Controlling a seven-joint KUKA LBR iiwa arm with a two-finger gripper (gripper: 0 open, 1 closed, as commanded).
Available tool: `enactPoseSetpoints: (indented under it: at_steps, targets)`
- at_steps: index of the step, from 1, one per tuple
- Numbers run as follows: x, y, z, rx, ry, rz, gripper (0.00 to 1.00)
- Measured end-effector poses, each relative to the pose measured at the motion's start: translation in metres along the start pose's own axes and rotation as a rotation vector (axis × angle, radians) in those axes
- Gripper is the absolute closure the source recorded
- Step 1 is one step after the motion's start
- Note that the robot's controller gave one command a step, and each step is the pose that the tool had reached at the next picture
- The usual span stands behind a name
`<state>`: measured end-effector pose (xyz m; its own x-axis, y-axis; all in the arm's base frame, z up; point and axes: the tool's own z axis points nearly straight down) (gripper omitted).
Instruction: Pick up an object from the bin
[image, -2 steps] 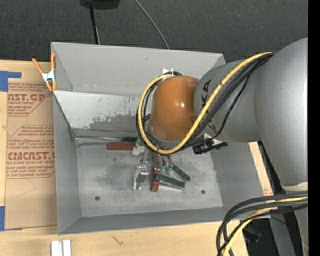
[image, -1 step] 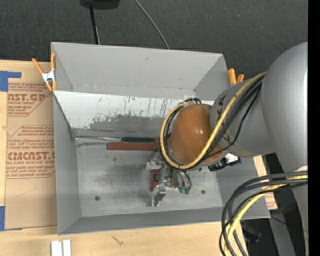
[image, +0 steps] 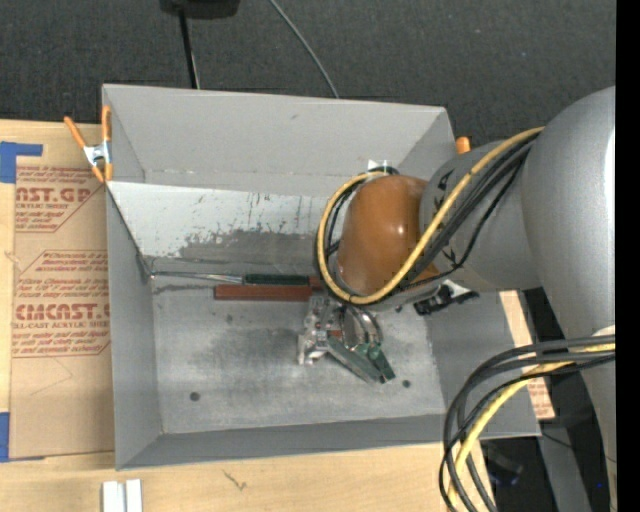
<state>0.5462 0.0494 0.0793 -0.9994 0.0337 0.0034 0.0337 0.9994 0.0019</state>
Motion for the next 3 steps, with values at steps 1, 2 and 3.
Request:
enactPoseSetpoints:
  at_steps: [1, 2, 3]
  targets:
    - [0.000, 0.000, 0.000, 0.000, 0.000, 0.000, 1.00]
    - [0.006, -0.007, -0.040, 0.001, 0.004, 0.007, 1.00]
    - [0.001, -0.020, -0.103, 0.002, -0.001, -0.032, 1.00]
